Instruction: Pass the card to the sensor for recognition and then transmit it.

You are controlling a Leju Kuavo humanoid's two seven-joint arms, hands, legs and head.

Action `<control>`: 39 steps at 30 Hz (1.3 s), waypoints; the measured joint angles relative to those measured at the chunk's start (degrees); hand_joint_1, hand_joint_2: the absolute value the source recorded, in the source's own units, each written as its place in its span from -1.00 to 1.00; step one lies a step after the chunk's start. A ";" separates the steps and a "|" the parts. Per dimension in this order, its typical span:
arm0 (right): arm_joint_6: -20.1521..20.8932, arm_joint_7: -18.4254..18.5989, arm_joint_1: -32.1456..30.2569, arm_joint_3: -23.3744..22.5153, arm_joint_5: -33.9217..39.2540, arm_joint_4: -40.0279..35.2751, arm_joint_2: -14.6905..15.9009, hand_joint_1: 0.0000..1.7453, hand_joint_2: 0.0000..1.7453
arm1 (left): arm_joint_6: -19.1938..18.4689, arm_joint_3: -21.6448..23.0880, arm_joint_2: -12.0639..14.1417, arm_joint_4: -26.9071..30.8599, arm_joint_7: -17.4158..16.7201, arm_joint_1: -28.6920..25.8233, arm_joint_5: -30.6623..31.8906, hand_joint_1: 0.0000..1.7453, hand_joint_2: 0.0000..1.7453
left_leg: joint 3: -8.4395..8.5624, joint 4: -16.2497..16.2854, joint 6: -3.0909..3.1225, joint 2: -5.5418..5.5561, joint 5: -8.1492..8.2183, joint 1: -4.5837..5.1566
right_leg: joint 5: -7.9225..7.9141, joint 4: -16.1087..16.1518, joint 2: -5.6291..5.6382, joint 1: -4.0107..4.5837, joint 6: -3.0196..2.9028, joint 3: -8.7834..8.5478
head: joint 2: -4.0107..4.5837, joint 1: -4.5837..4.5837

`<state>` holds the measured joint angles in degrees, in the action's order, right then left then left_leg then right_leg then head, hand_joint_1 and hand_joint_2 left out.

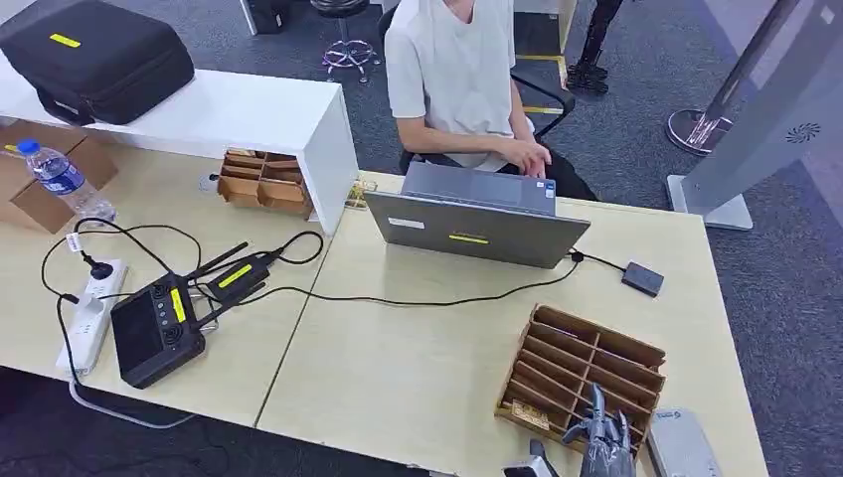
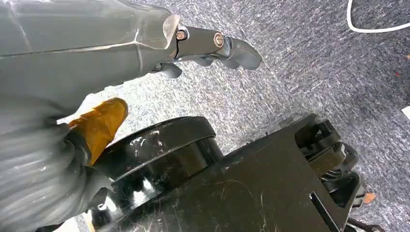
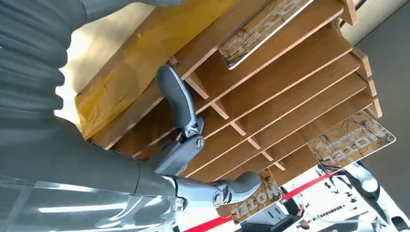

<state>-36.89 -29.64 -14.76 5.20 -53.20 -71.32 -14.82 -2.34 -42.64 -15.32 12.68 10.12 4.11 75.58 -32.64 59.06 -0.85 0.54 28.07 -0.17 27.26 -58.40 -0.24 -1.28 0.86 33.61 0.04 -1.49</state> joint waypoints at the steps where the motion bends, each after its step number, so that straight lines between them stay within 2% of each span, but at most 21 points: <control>1: 0.00 0.04 0.00 0.02 0.00 0.00 0.00 -1.00 1.00 | 0.00 0.02 0.00 0.00 0.00 0.00 0.00 -1.00 1.00 | 0.00 0.00 0.00 0.00 0.00 0.00 | 0.00 0.00 0.00 0.00 0.00 0.00 | 0.00 0.00; 8: 0.00 0.68 -1.56 2.19 0.15 -2.80 0.11 -1.00 1.00 | 0.09 0.00 0.00 0.00 -0.02 0.00 -0.11 -1.00 1.00 | -0.03 0.00 0.00 0.01 0.00 0.00 | 0.00 -0.01 -0.01 0.00 -0.01 0.03 | 0.00 0.00; 18: 0.00 2.82 -6.30 10.45 -1.92 -17.32 2.82 -1.00 1.00 | 0.57 -0.17 0.00 -0.02 -0.20 -0.01 -0.57 -1.00 1.00 | -0.09 -0.01 -0.03 0.00 0.03 0.00 | 0.03 -0.01 0.02 0.00 -0.04 0.10 | 0.00 0.00; 23: 0.00 3.83 -6.75 12.74 -1.99 -22.03 4.11 -1.00 1.00 | 0.66 -0.31 0.00 -0.02 -0.18 -0.02 -0.66 -1.00 1.00 | -0.08 -0.01 -0.04 -0.01 0.05 0.00 | 0.04 -0.01 0.01 0.00 -0.04 0.10 | 0.00 0.02; 39: 0.02 4.65 -6.89 14.66 -1.06 -24.44 5.81 -1.00 1.00 | 0.66 -0.35 0.00 -0.02 -0.17 -0.03 -0.66 -1.00 1.00 | -0.09 -0.02 -0.05 -0.01 0.05 0.00 | 0.05 -0.01 0.01 0.00 -0.04 0.11 | 0.00 0.00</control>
<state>-36.87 -24.99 -21.65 19.87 -54.26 -95.75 -9.01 -1.68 -42.99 -15.32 12.66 9.95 4.08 74.93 -32.73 59.04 -0.90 0.53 28.12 -0.17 27.30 -58.42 -0.23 -1.28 0.82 33.72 0.04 -1.49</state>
